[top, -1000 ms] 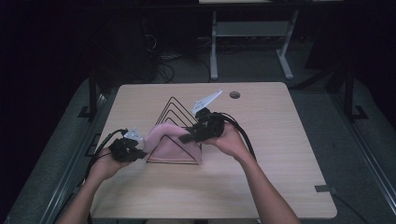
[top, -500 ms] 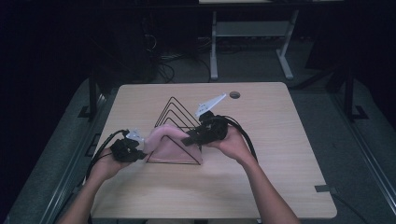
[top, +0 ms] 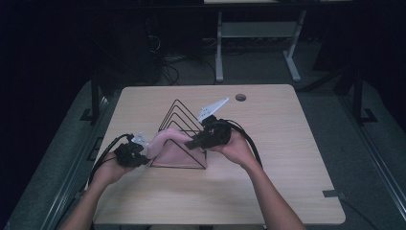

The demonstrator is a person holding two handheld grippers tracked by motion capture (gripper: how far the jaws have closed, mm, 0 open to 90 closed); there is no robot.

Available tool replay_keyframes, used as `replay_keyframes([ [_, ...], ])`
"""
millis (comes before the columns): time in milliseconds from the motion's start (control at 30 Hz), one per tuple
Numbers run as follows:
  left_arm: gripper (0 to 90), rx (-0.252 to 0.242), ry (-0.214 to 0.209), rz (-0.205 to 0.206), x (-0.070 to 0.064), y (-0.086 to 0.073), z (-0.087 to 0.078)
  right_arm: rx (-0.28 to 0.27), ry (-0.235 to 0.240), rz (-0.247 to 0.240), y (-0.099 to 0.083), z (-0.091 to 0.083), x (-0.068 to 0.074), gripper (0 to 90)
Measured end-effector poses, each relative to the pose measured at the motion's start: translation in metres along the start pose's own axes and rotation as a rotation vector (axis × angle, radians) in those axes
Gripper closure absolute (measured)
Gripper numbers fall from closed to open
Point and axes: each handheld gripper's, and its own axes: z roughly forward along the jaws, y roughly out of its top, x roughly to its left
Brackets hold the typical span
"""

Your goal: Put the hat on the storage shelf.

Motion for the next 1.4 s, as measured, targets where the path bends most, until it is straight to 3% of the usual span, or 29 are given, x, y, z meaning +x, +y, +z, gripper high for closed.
replay_keyframes([
  [367,80.8,-0.036,-0.005,-0.016,0.001,-0.006,-0.012,-0.043,0.007,0.038,-0.01,-0.009,0.0,60.8],
  [433,79.0,-0.053,-0.009,-0.035,0.001,-0.006,-0.015,-0.037,0.007,0.052,-0.011,-0.012,0.0,59.0],
  [667,74.7,-0.056,-0.009,-0.035,0.004,-0.009,-0.022,-0.026,-0.008,0.059,-0.015,-0.024,-0.001,51.9],
  [1033,66.5,-0.076,-0.014,-0.039,0.003,-0.009,-0.028,-0.047,-0.063,0.092,-0.029,-0.046,-0.005,41.1],
  [1400,54.3,-0.107,-0.021,-0.061,0.002,-0.015,-0.036,-0.054,-0.142,0.159,-0.059,-0.075,-0.008,33.3],
])
